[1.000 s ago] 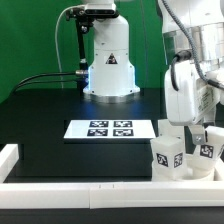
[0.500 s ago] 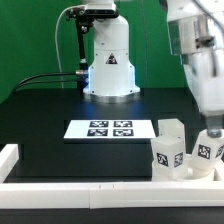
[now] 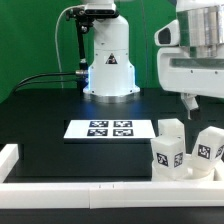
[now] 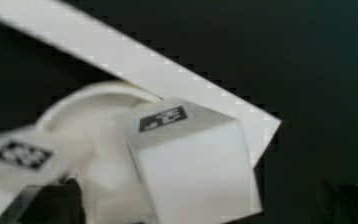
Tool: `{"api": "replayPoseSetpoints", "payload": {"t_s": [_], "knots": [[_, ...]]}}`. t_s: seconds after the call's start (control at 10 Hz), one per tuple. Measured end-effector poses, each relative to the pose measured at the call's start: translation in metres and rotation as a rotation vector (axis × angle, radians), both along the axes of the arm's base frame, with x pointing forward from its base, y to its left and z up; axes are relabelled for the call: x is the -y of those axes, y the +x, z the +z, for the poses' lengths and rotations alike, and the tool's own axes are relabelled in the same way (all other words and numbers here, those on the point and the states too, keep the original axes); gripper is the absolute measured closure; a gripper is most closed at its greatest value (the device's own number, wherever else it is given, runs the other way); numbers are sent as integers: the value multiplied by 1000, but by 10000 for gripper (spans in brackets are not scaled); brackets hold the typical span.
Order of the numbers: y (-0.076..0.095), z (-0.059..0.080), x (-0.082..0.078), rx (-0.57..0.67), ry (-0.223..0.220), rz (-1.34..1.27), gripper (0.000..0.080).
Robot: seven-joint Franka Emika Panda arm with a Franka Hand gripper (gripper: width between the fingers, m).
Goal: Assemble stool
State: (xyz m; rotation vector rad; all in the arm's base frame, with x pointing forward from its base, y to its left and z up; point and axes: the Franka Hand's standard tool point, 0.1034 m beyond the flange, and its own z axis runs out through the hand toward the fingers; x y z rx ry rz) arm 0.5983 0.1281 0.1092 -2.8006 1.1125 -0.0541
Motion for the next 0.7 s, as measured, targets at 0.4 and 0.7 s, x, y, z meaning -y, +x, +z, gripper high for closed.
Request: {"api": "replayPoseSetpoints", "payload": {"t_s": [0.4,0.7], "knots": [[-2,-7,-3,60,-48,400,151],[-2,-9,-3,77,-112,761,151]]}}
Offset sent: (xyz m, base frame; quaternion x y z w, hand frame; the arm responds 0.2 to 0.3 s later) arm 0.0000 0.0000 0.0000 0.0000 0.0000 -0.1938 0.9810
